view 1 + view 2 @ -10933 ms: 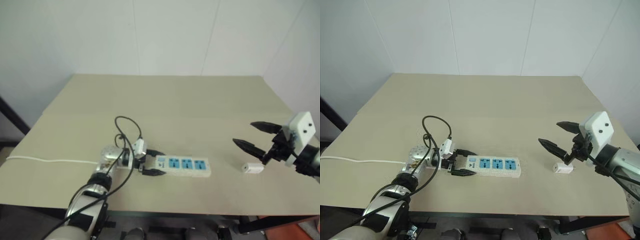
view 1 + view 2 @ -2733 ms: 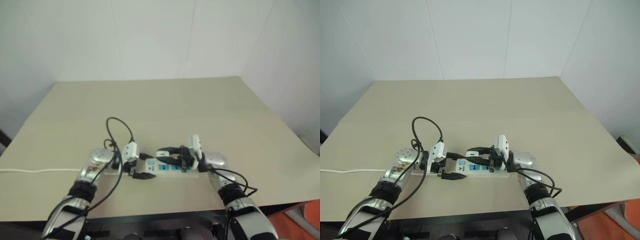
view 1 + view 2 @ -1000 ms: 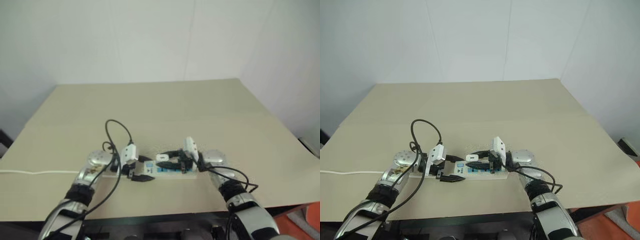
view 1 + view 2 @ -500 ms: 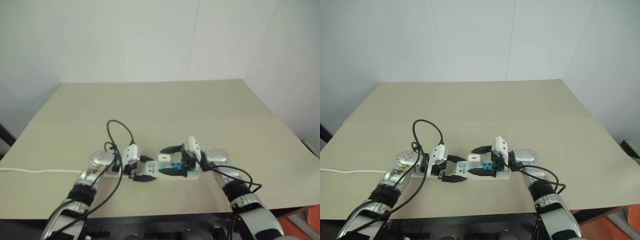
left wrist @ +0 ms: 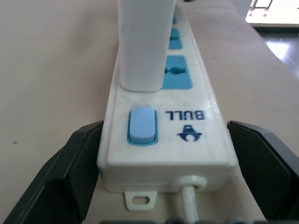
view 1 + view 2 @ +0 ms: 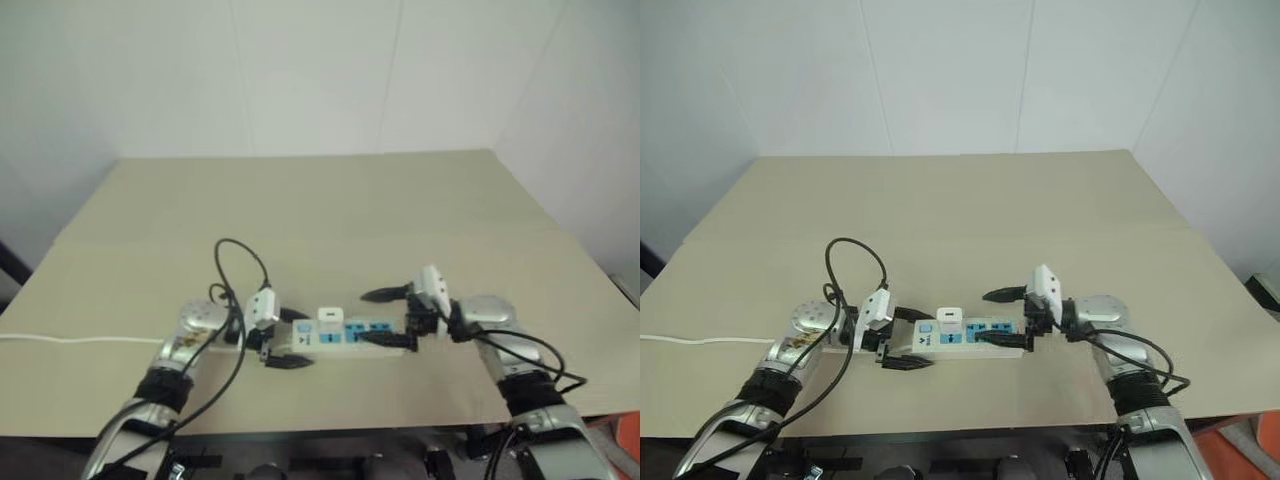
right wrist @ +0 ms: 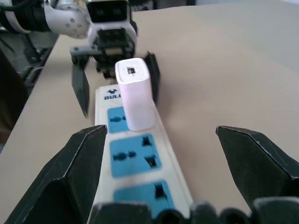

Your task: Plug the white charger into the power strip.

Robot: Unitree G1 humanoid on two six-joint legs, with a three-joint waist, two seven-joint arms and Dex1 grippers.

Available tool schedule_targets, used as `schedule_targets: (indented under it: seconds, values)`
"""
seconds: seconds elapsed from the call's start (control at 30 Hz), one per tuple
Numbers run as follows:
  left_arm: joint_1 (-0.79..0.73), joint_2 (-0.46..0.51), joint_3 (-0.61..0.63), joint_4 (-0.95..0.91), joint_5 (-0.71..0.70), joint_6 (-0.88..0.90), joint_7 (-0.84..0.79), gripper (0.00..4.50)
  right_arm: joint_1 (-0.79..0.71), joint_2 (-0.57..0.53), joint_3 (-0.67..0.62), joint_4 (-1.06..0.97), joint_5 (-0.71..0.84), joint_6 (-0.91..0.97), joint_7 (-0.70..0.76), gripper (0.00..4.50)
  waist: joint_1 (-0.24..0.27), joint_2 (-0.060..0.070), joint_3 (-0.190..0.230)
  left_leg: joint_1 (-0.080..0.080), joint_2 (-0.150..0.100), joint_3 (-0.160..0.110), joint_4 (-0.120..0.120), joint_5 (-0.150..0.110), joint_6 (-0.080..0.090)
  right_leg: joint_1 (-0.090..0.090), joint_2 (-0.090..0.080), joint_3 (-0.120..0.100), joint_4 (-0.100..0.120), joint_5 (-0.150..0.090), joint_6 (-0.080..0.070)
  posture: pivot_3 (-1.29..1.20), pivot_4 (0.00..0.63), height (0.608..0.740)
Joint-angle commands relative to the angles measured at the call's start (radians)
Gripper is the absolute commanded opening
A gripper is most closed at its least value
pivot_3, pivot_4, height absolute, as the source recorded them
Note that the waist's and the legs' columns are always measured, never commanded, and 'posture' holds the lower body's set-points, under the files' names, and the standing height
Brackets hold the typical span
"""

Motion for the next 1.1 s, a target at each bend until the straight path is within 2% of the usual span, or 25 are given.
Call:
schedule_targets:
  seconds: [0.03,0.2,0.4,0.67,1.1]
  values:
    - [0.028,0.088,0.080,-0.128,-0.087,0.067,-0.036,4.48,0.038,-0.071,-0.090,-0.089,0.053,0.035,-0.014,4.50,-0.002,0.000,0.001,-0.001,0.000,0.000,0.000,0.000,0.000,-0.001,0.000,0.000,0.000,0.000,0.000,0.00,0.150,0.740]
    - [0.084,0.206,0.183,-0.239,-0.157,0.157,-0.008,4.48,0.109,-0.170,-0.191,-0.147,0.093,0.084,-0.052,4.50,0.000,0.000,0.004,-0.007,0.000,0.000,0.001,0.000,0.000,-0.007,0.000,0.000,0.001,0.000,0.000,0.00,0.150,0.740]
    - [0.166,0.282,0.273,-0.316,-0.190,0.220,0.057,4.48,0.181,-0.249,-0.268,-0.215,0.122,0.158,-0.103,4.50,-0.001,0.000,0.004,-0.010,0.000,0.001,0.001,0.000,0.000,-0.011,0.000,0.000,0.002,0.001,-0.001,0.00,0.150,0.740]
    - [0.205,0.260,0.283,-0.365,-0.210,0.270,0.145,4.48,0.229,-0.274,-0.266,-0.279,0.096,0.206,-0.191,4.50,0.001,0.000,0.005,-0.011,0.000,0.001,0.002,0.000,0.000,-0.011,0.000,0.001,0.002,0.001,-0.001,0.00,0.150,0.740]
    - [0.197,0.243,0.270,-0.363,-0.207,0.278,0.165,4.48,0.263,-0.286,-0.267,-0.336,0.100,0.240,-0.238,4.50,0.001,0.000,0.005,-0.012,0.000,0.002,0.004,0.000,0.000,-0.011,0.000,0.001,0.002,0.001,-0.001,0.00,0.150,0.740]
